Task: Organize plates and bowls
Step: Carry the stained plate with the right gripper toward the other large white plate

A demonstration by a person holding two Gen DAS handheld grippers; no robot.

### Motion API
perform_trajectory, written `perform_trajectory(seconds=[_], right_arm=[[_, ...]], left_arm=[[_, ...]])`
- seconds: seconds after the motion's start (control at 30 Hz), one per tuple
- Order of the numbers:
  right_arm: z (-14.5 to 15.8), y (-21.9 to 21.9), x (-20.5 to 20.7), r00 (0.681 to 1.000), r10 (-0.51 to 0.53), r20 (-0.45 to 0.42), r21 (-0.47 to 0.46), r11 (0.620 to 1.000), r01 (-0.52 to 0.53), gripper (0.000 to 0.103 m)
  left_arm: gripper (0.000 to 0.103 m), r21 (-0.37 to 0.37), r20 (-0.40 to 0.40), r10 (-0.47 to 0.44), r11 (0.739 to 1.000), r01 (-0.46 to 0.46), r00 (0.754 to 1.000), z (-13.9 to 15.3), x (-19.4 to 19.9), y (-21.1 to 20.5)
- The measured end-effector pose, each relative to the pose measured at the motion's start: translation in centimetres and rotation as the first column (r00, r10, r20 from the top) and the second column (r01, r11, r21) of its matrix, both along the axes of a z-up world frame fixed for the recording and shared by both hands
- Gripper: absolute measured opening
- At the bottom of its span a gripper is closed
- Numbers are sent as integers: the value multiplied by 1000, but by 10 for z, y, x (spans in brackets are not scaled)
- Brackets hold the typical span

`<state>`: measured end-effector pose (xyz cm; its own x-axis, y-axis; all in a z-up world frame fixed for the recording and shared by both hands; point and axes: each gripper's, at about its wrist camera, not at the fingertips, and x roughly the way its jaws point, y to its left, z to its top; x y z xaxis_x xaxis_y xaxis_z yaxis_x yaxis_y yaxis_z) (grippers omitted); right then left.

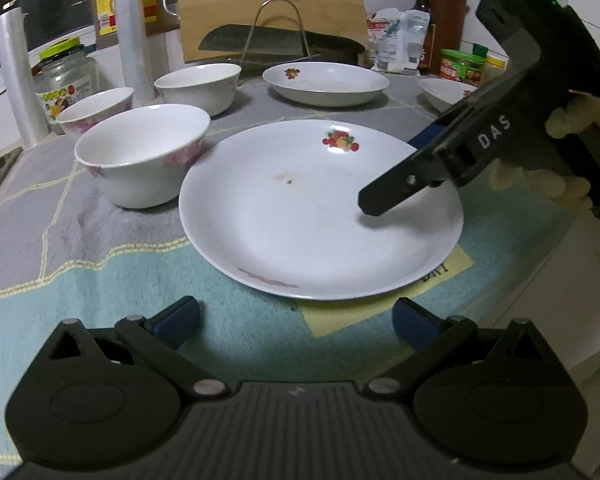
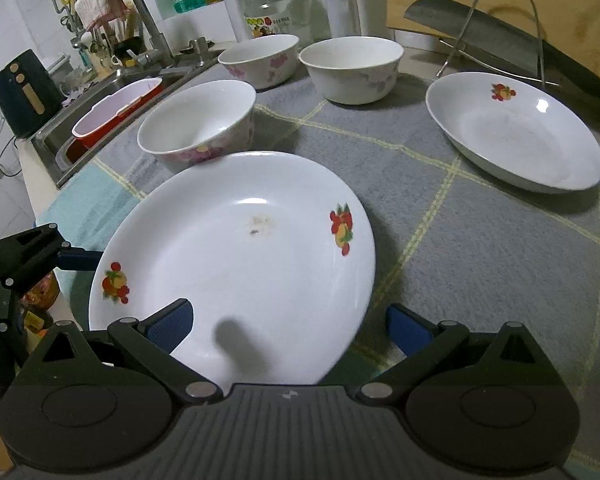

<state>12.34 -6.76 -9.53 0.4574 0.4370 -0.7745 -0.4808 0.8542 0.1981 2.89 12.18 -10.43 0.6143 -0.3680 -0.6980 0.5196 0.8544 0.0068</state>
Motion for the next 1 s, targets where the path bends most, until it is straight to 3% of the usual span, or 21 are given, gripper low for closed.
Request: perform_trajectory(seconds=[0.47,1.0], right_arm=[[-1,12,27,999,37,9,25,999,-37,103],[-2,14,35,993,114,5,61,992,-114,103]], left_arm=[[102,-7,23,-134,991,134,991,-3,16,5],[102,-13,46,-208,978,209,977,-5,25,1]])
